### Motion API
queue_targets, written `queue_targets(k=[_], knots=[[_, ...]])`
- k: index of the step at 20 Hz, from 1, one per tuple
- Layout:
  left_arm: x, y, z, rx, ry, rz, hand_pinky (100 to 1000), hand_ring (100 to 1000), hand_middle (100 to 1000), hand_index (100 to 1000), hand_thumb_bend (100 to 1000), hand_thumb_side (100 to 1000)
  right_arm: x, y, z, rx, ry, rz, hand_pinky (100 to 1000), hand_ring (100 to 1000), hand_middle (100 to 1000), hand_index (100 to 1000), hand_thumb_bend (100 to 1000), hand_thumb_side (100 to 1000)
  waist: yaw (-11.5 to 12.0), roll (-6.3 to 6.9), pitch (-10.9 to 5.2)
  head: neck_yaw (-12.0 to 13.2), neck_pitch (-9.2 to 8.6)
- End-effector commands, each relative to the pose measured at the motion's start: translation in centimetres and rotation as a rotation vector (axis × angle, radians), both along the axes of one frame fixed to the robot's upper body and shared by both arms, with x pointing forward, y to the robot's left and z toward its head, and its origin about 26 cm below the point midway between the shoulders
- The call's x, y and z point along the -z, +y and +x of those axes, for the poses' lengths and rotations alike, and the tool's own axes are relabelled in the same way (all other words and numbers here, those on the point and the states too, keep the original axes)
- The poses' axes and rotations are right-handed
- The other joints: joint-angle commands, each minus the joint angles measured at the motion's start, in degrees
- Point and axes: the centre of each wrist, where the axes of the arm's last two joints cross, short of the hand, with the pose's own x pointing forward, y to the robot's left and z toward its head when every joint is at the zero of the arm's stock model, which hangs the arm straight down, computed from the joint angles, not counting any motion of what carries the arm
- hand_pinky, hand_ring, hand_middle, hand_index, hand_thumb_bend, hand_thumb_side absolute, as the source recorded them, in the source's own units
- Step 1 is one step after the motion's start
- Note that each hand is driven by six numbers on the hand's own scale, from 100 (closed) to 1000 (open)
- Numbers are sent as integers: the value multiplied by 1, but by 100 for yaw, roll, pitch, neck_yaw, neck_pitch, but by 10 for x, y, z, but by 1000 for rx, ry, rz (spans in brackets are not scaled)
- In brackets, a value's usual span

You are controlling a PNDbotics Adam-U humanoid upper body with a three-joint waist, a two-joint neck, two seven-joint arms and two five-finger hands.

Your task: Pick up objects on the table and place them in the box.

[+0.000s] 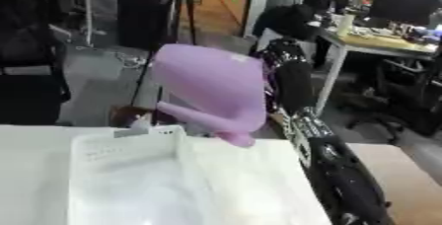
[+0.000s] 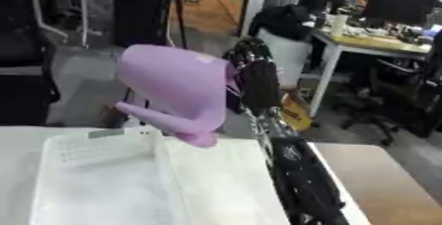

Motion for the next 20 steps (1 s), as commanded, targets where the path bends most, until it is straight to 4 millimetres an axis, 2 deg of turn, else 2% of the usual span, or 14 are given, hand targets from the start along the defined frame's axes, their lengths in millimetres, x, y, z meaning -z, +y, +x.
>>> queue_targets(k=[1, 10, 20], knots=[[-11, 0, -2, 0, -61, -32, 716, 779, 812, 763, 143, 812, -16, -1, -2, 6, -45, -8, 745, 675, 441, 554, 100, 1000, 33, 19, -163, -42, 29], [-23, -1, -1, 21, -128, -63, 709, 780, 798, 768, 171, 822, 0, 9, 5, 2, -5, 0, 746, 676, 440, 552, 100, 1000, 284, -22, -170, -218, 133], [-29, -3, 0, 26, -169, -66, 707, 779, 798, 768, 180, 823, 17, 21, 9, 0, 30, -13, 747, 679, 441, 552, 100, 1000, 388, -68, -177, -393, 130]])
